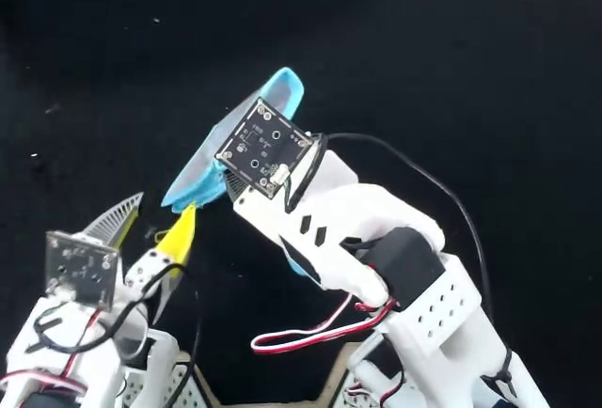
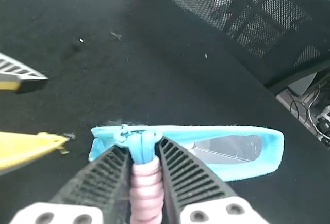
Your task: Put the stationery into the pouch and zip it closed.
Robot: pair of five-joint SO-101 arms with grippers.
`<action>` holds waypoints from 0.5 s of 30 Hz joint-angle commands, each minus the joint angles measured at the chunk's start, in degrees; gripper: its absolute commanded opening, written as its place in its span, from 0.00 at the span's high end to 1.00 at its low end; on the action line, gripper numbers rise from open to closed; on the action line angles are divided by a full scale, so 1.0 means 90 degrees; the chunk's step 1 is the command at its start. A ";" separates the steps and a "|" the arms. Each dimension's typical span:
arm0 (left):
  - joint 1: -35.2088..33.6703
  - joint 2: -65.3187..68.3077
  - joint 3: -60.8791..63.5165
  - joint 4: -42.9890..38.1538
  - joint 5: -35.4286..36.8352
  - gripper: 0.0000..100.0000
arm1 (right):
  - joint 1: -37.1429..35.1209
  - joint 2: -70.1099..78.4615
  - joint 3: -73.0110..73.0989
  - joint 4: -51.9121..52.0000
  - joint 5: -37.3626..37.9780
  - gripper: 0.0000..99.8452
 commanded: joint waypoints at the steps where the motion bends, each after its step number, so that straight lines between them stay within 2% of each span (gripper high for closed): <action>1: 0.0151 -0.0010 -0.0435 0.0410 -0.0049 0.78 | 0.0068 -0.0132 -0.0054 -0.0215 0.0020 0.99; 5: 0.1177 0.0000 0.0083 0.0352 -0.0039 0.78 | 0.0068 -0.0132 -0.0044 -0.0215 0.0020 0.99; 8: 0.1734 0.0029 0.0845 -0.0488 -0.0059 0.78 | 0.0068 -0.0151 -0.0044 -0.0186 0.0020 0.99; 12: 0.1333 0.0049 0.1939 -0.1944 -0.0029 0.78 | 0.0068 -0.0171 -0.0034 -0.0137 0.0020 0.99; 15: 0.0904 0.0049 0.2505 -0.2696 -0.0039 0.78 | 0.0059 -0.0171 -0.0034 0.0029 0.0020 0.99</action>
